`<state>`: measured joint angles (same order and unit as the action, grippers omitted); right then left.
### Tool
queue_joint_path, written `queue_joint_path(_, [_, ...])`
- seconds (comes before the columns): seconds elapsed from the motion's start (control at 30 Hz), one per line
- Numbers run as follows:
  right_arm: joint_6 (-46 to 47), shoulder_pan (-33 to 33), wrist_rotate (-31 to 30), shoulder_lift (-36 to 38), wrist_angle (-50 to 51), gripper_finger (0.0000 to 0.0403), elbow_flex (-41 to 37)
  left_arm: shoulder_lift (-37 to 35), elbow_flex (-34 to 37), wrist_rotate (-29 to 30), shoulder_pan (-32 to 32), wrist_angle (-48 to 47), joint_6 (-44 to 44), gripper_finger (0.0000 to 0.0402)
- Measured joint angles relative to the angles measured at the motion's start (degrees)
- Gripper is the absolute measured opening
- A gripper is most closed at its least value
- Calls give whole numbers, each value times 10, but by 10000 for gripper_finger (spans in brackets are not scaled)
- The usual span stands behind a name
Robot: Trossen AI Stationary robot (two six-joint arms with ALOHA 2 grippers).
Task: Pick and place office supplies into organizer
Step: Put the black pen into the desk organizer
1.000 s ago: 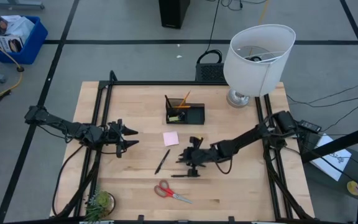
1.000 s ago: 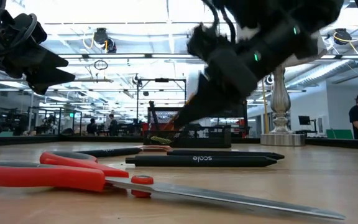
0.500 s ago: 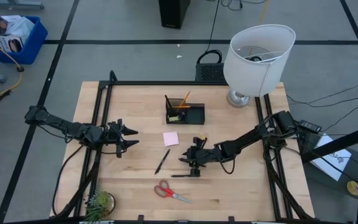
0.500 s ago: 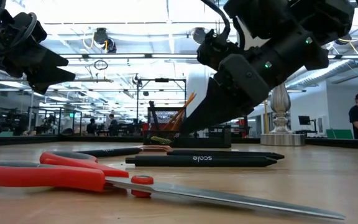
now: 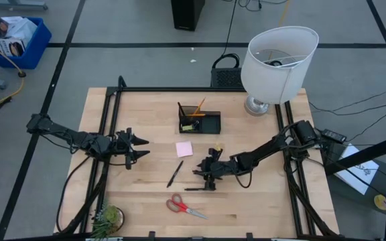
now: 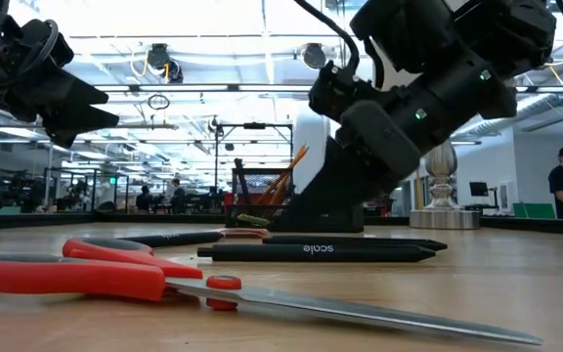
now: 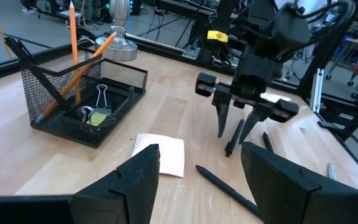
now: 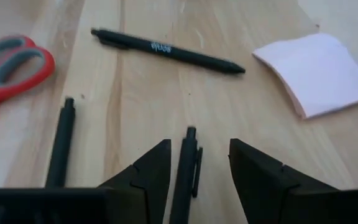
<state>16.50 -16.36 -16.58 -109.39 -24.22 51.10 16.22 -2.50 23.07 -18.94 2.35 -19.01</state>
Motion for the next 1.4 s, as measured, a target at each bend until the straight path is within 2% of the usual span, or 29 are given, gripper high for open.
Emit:
queue_joint_path(0.33, [-4, 0, -13, 0, 3, 151, 0, 0, 0, 12, 0, 0, 7, 230])
queue_joint_path(0.77, [-7, -2, 12, -76, 2, 150, 58, 6, 0, 14, 0, 8, 7, 230])
queue_joint_path(1.4, [59, -6, 16, -71, 113, 150, 57, 6, 0, 11, 0, 7, 7, 230])
